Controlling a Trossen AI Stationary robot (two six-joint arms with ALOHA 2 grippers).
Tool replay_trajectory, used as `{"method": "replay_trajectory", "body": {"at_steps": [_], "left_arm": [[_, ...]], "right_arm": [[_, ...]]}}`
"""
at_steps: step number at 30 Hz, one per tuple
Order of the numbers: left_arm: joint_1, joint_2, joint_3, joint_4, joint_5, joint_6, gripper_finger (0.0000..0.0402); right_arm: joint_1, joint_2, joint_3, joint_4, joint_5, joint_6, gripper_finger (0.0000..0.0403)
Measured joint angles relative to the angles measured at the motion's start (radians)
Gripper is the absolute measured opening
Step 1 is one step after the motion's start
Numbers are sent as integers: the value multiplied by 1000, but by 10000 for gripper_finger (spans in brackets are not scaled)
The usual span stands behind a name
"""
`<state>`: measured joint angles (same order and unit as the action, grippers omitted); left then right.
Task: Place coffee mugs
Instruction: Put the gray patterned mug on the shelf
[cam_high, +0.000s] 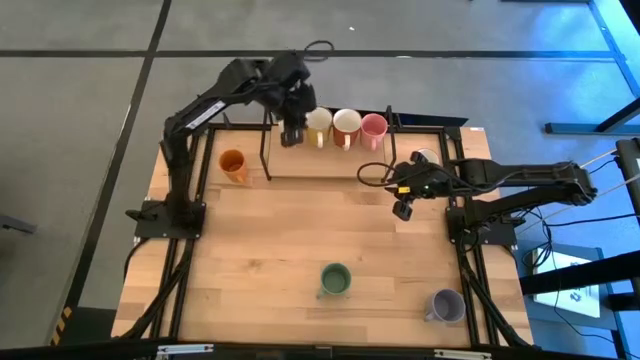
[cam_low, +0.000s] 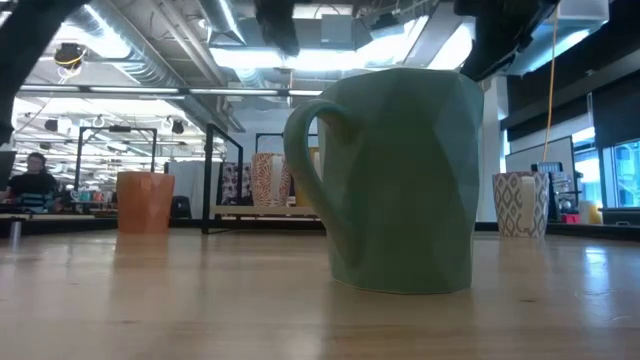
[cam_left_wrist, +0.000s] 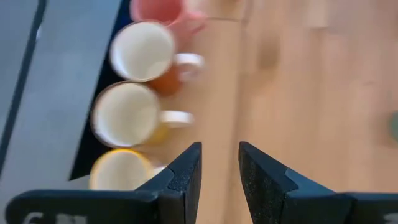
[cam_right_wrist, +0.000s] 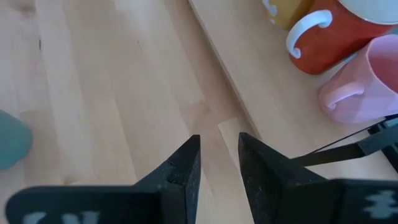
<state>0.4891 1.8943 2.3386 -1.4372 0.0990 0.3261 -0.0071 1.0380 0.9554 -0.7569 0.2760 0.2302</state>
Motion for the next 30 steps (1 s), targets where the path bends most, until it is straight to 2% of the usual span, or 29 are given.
{"method": "replay_trajectory", "body": {"at_steps": [4,7,10,14,17,19,24,30], "left_arm": [[-94,-92,-90,7,-5,-79,100],[-161,-186,-217,62,-11,-124,100],[-216,-315,-413,191,-11,-142,100],[-264,-505,-706,450,-9,-166,100],[-269,-618,-863,533,-8,-169,100],[-268,-683,-933,545,-16,-178,100],[-268,-803,-1052,566,-70,-159,100],[-268,-871,-1109,561,-90,-133,100]], "right_arm": [[0,-27,0,1,0,0,97],[0,-36,0,2,-33,16,97],[0,-37,0,2,-67,81,97],[-20,-33,8,-20,-32,214,99],[-90,-34,37,-92,2,365,119],[-152,-34,53,-150,2,410,141],[-342,-20,77,-227,-61,395,194],[-536,19,79,-358,-132,338,209]]}}
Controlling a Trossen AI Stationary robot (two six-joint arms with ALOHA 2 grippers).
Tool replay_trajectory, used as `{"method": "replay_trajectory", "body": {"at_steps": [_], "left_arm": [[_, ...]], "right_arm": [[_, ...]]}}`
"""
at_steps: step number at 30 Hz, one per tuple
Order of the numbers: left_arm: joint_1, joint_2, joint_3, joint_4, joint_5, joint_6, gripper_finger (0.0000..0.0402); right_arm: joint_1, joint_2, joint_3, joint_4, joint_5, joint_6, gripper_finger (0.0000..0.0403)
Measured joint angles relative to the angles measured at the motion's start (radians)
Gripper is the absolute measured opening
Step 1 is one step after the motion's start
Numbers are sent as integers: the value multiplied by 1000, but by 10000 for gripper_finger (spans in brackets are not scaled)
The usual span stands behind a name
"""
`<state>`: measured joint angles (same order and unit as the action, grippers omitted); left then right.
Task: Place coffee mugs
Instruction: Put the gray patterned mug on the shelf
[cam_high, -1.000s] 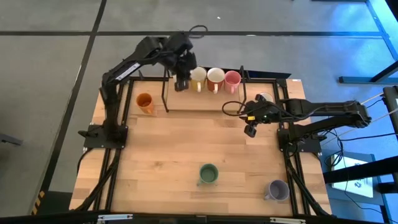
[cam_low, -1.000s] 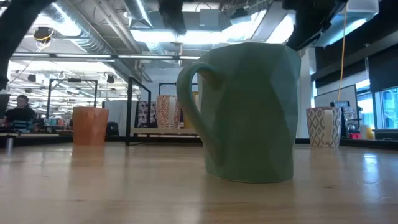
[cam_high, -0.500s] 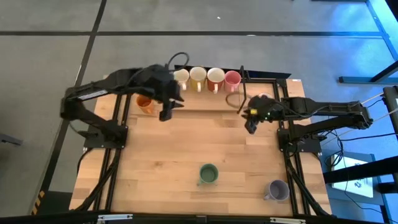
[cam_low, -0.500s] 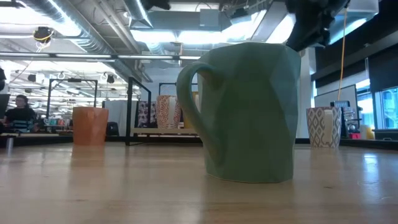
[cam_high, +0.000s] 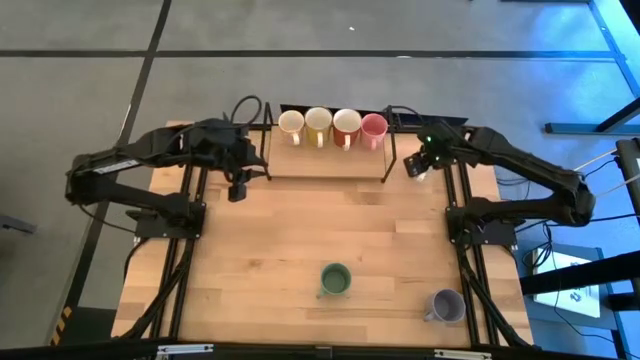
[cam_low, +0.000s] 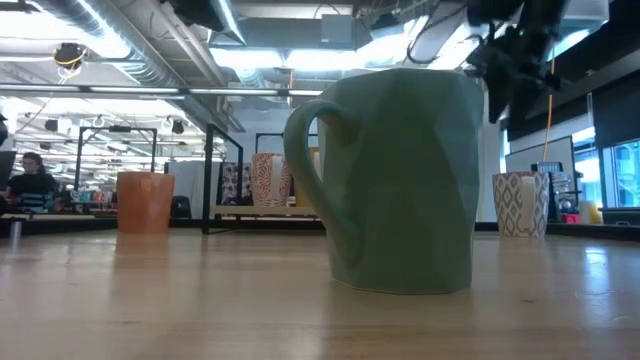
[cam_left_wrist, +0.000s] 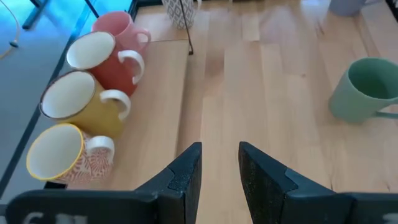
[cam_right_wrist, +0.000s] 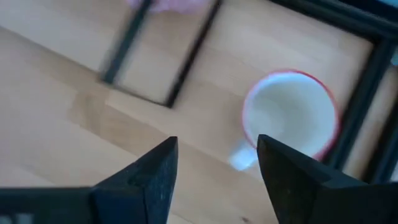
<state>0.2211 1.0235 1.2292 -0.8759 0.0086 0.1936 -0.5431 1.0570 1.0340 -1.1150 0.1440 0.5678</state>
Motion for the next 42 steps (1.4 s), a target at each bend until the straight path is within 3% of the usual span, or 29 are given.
{"method": "replay_trajectory", "body": {"at_steps": [5,14,22,29,39,42], "left_arm": [[0,-13,-26,4,0,0,100],[0,-9,-35,18,-34,-2,100],[0,-9,-35,35,-83,-35,100],[0,-9,-35,56,-101,-35,100],[0,-9,-35,70,-101,-35,100],[0,-9,-35,70,-101,-36,100]], "right_arm": [[-67,60,-31,48,-58,-81,209],[-173,194,-107,86,-13,-264,209],[-224,219,-164,139,-66,-352,203],[-224,219,-217,154,-77,-393,144],[-223,214,-217,137,-80,-422,14],[-222,193,-191,92,-83,-419,14]]}}
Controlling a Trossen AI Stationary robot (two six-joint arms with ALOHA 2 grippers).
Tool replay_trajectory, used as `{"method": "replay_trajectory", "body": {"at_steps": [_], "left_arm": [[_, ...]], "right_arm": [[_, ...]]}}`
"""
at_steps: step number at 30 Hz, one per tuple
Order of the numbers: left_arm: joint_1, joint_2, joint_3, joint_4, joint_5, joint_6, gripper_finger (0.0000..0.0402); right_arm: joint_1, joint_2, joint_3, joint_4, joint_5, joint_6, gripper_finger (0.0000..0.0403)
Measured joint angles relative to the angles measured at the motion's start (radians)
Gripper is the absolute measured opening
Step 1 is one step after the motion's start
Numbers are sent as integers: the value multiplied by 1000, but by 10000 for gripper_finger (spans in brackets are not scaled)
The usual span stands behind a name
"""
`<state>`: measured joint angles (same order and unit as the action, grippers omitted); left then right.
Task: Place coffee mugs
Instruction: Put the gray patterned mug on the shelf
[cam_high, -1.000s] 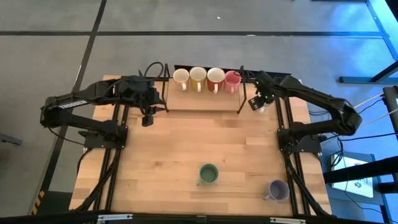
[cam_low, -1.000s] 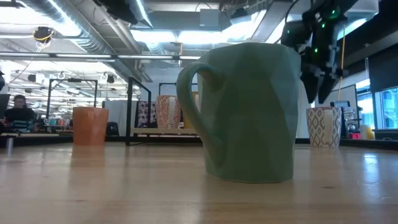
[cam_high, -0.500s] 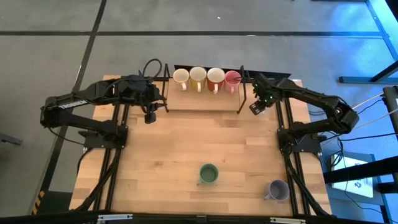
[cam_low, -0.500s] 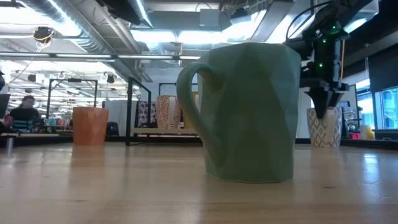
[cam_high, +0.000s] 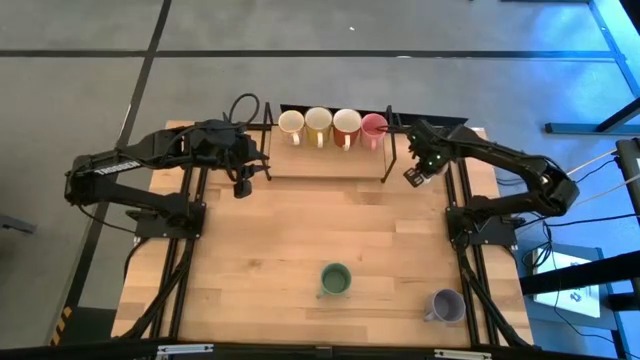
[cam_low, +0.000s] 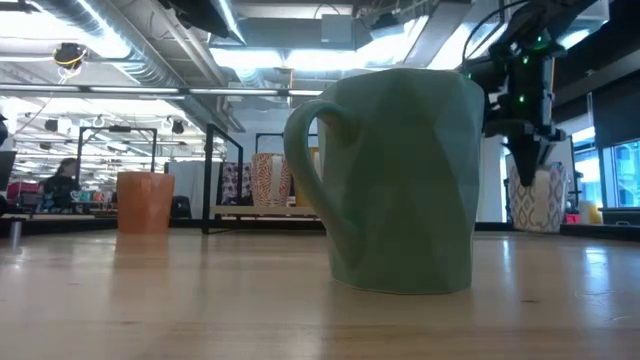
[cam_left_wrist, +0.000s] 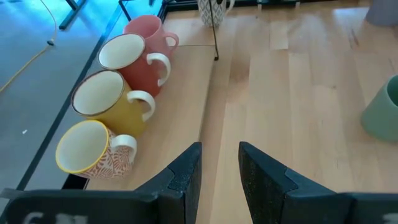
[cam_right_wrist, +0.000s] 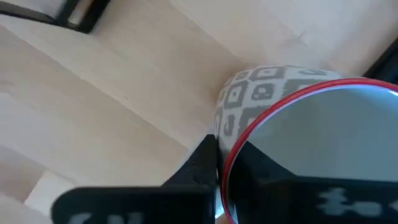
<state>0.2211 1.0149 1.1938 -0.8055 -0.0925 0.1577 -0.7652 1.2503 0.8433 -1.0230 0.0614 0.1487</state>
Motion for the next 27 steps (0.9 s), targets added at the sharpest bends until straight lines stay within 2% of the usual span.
{"method": "replay_trajectory", "body": {"at_steps": [3,7,14,20,27], "left_arm": [[0,0,0,0,0,0,100],[0,0,0,0,0,1,100],[0,0,0,0,0,8,100],[0,0,0,-1,0,9,100],[0,0,0,-1,0,10,100]], "right_arm": [[10,-33,45,-67,-25,24,13],[95,-91,111,-173,-40,78,8],[373,-120,212,-196,-133,231,5],[615,-86,280,-151,-125,345,6],[726,43,387,-75,-48,367,6]]}}
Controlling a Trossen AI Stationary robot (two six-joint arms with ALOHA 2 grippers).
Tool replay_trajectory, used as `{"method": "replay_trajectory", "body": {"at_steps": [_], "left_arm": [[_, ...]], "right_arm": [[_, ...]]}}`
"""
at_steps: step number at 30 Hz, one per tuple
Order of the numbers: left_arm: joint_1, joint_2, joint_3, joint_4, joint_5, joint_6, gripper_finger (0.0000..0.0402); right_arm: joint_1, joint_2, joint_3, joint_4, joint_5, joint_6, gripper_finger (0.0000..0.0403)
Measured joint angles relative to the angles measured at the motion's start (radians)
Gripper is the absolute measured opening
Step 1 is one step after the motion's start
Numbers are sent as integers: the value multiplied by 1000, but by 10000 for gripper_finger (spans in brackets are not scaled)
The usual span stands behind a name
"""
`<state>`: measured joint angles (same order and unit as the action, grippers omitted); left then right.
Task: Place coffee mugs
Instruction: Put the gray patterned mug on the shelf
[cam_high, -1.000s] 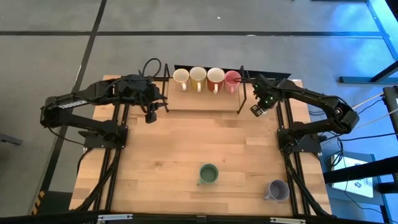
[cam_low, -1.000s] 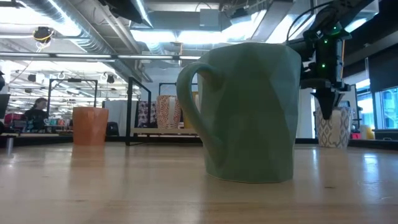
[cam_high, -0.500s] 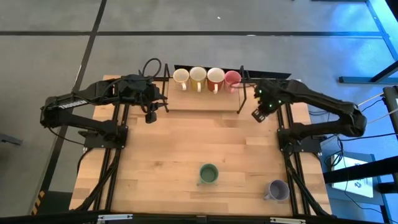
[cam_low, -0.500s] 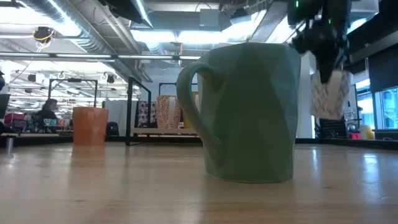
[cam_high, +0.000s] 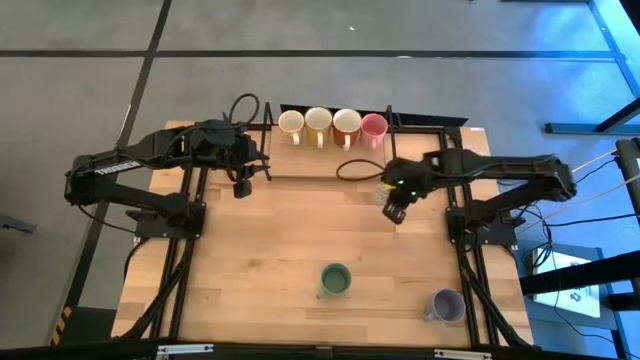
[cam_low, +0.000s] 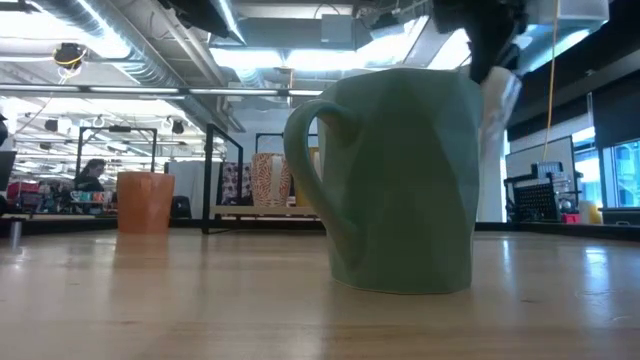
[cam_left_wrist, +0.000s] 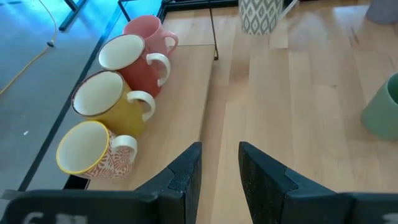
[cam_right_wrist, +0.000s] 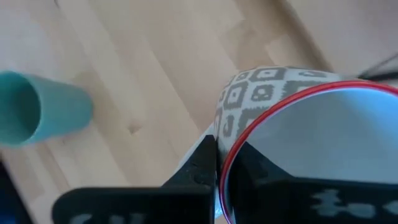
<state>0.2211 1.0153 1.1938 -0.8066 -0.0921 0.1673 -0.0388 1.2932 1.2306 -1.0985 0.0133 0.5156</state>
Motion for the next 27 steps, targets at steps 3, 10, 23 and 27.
{"method": "replay_trajectory", "body": {"at_steps": [3,10,23,27], "left_arm": [[0,0,0,0,0,3,100],[0,0,0,-5,0,3,100],[0,0,0,-10,0,2,100],[0,0,0,-10,0,2,100]], "right_arm": [[7,84,82,-19,29,-39,5],[-55,289,293,-156,45,-153,6],[-265,492,379,-173,36,-279,6],[-304,528,379,-175,30,-333,6]]}}
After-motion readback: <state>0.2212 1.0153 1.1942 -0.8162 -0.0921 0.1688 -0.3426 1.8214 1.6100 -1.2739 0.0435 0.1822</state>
